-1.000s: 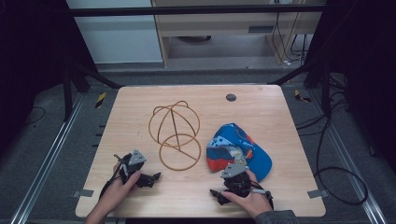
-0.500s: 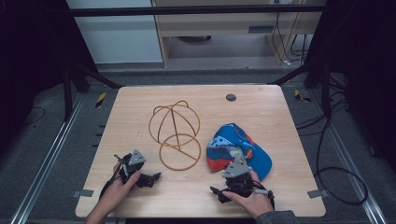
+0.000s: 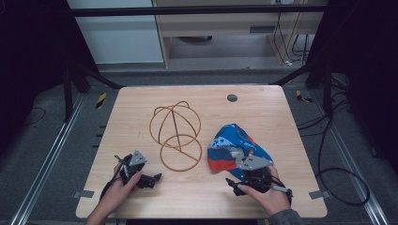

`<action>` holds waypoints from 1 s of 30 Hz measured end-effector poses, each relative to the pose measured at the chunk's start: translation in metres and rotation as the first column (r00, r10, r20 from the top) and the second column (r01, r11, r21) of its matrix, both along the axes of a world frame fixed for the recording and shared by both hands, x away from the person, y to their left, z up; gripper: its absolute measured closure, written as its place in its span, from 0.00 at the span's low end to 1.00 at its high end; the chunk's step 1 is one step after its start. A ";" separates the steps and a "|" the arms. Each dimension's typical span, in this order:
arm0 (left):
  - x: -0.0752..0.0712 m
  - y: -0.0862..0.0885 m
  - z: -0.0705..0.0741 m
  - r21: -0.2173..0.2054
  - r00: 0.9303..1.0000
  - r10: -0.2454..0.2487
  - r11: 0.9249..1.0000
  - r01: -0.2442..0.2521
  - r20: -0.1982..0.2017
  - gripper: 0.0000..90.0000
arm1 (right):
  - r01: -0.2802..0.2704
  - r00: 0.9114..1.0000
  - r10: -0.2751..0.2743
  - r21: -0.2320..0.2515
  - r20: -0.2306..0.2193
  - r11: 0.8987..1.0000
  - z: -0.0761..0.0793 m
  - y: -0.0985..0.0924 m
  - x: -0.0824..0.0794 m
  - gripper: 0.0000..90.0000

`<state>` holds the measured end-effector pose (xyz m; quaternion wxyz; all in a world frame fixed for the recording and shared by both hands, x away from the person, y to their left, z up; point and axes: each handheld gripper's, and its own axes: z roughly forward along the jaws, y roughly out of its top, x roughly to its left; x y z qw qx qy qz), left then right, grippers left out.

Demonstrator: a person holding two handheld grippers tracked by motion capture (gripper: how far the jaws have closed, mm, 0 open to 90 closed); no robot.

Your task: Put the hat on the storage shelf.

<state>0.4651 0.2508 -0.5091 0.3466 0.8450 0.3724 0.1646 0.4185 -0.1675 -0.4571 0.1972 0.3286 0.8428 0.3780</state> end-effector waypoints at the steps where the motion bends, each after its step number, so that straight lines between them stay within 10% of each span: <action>1: 0.000 0.000 0.000 0.000 1.000 0.000 1.000 0.000 0.000 0.00 | 0.010 1.000 -0.010 -0.015 -0.006 1.000 0.002 -0.003 0.001 0.11; 14: 0.000 0.000 0.000 -0.004 1.000 0.003 1.000 -0.003 0.000 0.00 | 0.062 0.988 -0.084 -0.166 -0.128 0.984 0.029 -0.035 0.028 0.16; 30: 0.000 0.000 0.000 -0.001 1.000 0.003 1.000 -0.003 -0.001 0.00 | -0.002 0.980 -0.043 -0.225 -0.194 0.974 0.060 -0.031 0.069 0.32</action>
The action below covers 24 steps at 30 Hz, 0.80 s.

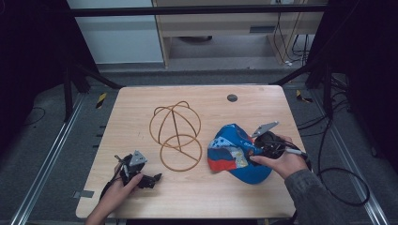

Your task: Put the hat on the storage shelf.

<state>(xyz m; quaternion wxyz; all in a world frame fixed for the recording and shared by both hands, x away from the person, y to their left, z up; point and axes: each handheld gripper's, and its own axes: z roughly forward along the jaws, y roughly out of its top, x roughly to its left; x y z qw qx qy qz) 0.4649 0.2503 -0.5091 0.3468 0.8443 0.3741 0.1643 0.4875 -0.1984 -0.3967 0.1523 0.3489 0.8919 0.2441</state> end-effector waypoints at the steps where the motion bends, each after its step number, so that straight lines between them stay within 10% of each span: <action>1: 0.000 0.000 0.000 0.000 1.000 0.000 1.000 0.000 0.000 0.00 | 0.001 1.000 -0.001 0.000 -0.003 1.000 0.000 0.001 0.002 0.32; 24: 0.000 0.000 0.000 -0.001 1.000 -0.001 1.000 0.001 0.000 0.00 | -0.024 0.993 0.028 0.033 -0.112 0.999 -0.021 0.023 0.037 0.56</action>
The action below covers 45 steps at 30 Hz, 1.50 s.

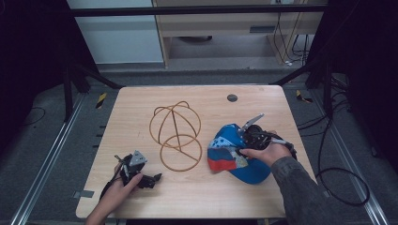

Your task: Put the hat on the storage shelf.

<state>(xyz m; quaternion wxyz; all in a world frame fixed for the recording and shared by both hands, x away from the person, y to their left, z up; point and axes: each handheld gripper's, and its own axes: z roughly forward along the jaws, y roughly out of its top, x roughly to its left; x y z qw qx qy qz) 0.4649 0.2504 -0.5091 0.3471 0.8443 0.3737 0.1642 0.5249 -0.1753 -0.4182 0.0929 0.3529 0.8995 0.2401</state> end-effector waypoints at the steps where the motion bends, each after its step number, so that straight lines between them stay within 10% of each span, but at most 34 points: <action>1: 0.000 0.000 0.000 0.000 1.000 0.000 1.000 0.000 0.000 0.00 | -0.011 1.000 0.011 -0.004 -0.008 1.000 -0.001 0.001 0.001 0.68; 9: 0.000 0.000 0.000 0.000 1.000 0.000 1.000 0.000 0.000 0.00 | -0.047 0.998 0.047 0.013 -0.048 0.999 -0.001 0.002 0.001 0.99; 27: 0.000 0.000 0.000 -0.002 1.000 0.001 1.000 -0.001 0.000 0.00 | -0.056 0.998 0.057 0.073 -0.001 0.996 0.057 -0.010 -0.001 1.00; 45: 0.000 0.000 0.000 -0.002 1.000 0.001 1.000 -0.001 0.003 0.00 | -0.049 0.989 0.031 0.132 0.141 0.990 0.131 -0.031 -0.009 1.00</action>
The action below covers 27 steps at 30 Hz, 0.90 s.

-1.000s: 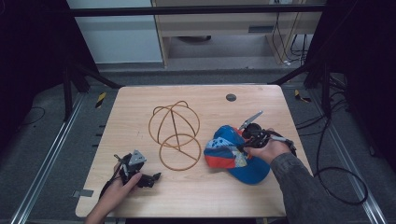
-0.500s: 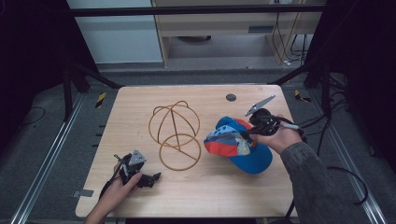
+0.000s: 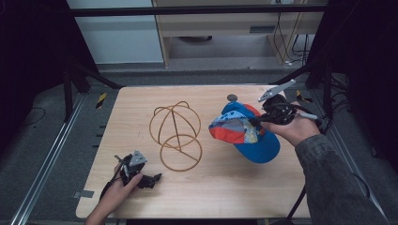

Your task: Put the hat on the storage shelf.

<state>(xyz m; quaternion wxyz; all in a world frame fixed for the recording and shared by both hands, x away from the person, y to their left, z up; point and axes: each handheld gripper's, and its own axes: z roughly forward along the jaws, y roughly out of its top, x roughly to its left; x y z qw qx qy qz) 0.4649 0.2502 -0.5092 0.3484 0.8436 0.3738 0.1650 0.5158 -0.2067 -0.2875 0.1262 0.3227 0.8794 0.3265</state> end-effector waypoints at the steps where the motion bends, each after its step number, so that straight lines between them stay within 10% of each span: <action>1: 0.000 0.000 0.000 0.000 1.000 0.000 1.000 0.000 0.000 0.00 | 0.002 1.000 -0.002 0.004 0.010 1.000 0.004 -0.001 0.000 1.00; 27: 0.000 0.000 0.000 0.002 1.000 -0.001 1.000 0.001 -0.002 0.00 | -0.020 0.988 0.012 0.052 0.153 0.998 0.072 0.012 -0.007 1.00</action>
